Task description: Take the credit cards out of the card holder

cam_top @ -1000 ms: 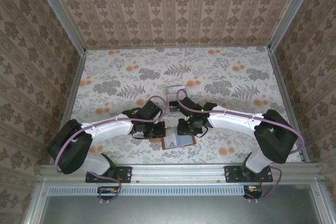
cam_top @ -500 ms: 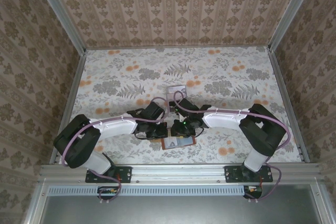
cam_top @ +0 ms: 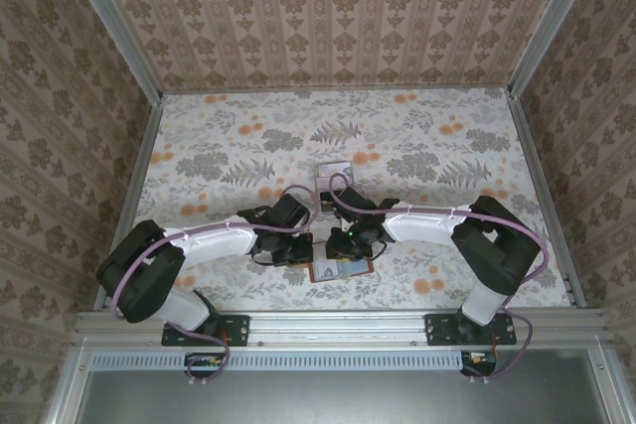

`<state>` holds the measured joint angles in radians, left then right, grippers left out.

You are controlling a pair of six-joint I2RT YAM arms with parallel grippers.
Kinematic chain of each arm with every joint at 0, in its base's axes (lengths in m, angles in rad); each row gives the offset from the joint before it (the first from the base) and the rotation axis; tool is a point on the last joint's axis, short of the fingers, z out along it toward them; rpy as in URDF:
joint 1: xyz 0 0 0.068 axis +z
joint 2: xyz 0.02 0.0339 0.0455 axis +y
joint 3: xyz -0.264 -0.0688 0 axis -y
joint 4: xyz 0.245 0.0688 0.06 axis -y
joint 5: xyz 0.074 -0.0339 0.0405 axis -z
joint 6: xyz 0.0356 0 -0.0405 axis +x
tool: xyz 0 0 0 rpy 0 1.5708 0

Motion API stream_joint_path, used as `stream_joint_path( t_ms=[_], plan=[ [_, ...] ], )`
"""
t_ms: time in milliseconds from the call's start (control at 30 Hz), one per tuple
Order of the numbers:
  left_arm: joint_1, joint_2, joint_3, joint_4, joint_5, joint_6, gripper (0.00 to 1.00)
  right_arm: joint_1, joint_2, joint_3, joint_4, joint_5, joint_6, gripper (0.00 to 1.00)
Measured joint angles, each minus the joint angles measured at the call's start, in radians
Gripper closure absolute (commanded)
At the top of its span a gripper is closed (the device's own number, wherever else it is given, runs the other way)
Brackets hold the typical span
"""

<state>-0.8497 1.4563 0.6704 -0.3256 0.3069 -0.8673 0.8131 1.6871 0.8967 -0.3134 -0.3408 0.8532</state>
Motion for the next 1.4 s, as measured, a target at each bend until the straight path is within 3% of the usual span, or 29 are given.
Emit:
stream_joint_path(
  t_ms=[667, 1400],
  plan=[
    [0.001, 0.001, -0.011, -0.003, -0.002, 0.003, 0.97, 0.000, 0.010, -0.002, 0.026, -0.022, 0.006, 0.75],
    [0.013, -0.020, -0.001, -0.061, -0.023, 0.026, 0.97, -0.001, -0.040, 0.001, -0.064, 0.054, -0.024, 0.71]
  ],
)
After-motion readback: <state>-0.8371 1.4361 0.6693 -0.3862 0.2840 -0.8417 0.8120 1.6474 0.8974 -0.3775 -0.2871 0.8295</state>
